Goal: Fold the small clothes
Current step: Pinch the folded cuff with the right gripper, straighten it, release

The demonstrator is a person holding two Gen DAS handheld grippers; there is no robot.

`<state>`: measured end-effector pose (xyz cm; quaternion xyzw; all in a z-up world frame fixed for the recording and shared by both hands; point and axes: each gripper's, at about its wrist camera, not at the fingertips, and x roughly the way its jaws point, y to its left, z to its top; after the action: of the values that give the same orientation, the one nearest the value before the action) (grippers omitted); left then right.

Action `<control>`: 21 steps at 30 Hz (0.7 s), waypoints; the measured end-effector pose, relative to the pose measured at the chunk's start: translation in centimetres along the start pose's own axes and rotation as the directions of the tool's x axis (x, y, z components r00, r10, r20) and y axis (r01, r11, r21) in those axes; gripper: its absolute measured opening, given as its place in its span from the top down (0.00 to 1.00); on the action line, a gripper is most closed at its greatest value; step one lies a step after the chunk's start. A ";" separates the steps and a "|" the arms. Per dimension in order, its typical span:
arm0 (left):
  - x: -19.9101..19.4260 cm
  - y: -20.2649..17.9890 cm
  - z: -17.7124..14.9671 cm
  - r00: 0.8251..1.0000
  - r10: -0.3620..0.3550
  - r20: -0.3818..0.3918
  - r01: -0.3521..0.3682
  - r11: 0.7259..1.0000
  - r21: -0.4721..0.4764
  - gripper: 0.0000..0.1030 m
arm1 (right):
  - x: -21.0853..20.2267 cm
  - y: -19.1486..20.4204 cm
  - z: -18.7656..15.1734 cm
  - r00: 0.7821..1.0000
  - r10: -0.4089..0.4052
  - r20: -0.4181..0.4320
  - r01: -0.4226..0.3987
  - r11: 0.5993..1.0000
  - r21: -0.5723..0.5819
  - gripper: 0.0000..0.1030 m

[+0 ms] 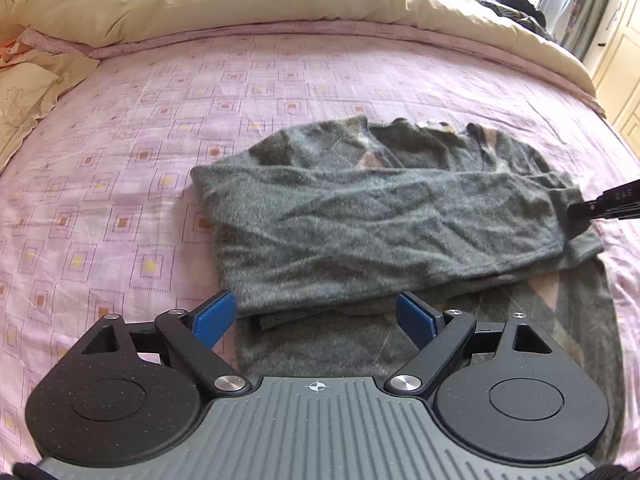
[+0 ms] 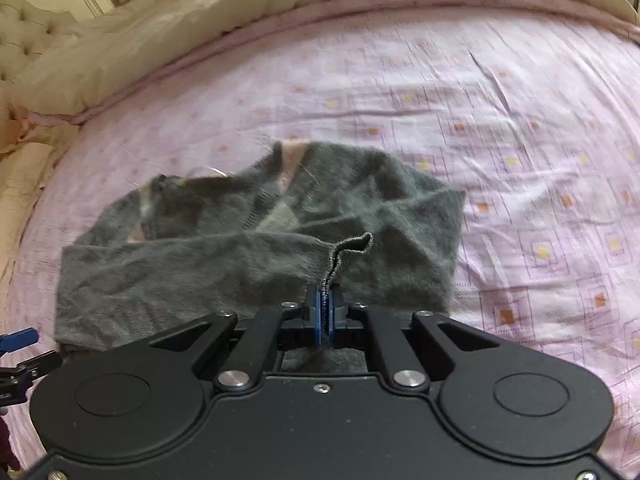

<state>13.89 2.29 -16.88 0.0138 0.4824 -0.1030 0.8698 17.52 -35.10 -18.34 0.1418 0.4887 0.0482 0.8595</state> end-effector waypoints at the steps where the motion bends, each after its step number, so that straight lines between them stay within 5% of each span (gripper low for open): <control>1: 0.0 -0.1 0.4 1.000 -0.003 0.007 0.003 1.000 0.007 0.16 | -0.9 0.2 0.2 1.000 -0.001 0.025 0.001 1.000 -0.008 0.90; 13: 4.7 -0.1 4.5 1.000 -0.006 0.008 0.006 1.000 0.008 0.16 | 2.5 -2.1 -0.7 0.984 -0.143 -0.102 0.146 0.989 0.019 0.90; 18: 8.5 3.9 4.4 0.988 0.086 -0.125 -0.097 0.991 -0.093 0.13 | 3.2 -2.4 -1.5 0.980 -0.152 -0.130 0.156 0.987 0.025 0.90; 21: 8.2 5.9 4.1 0.992 0.071 -0.106 -0.088 0.983 -0.161 0.12 | 3.1 -2.5 -1.4 0.980 -0.154 -0.128 0.159 0.987 0.029 0.88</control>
<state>22.70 6.18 -22.02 -0.0340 0.5312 -0.0271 0.8461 17.83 -36.51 -22.28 0.1164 0.5523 -0.0204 0.8253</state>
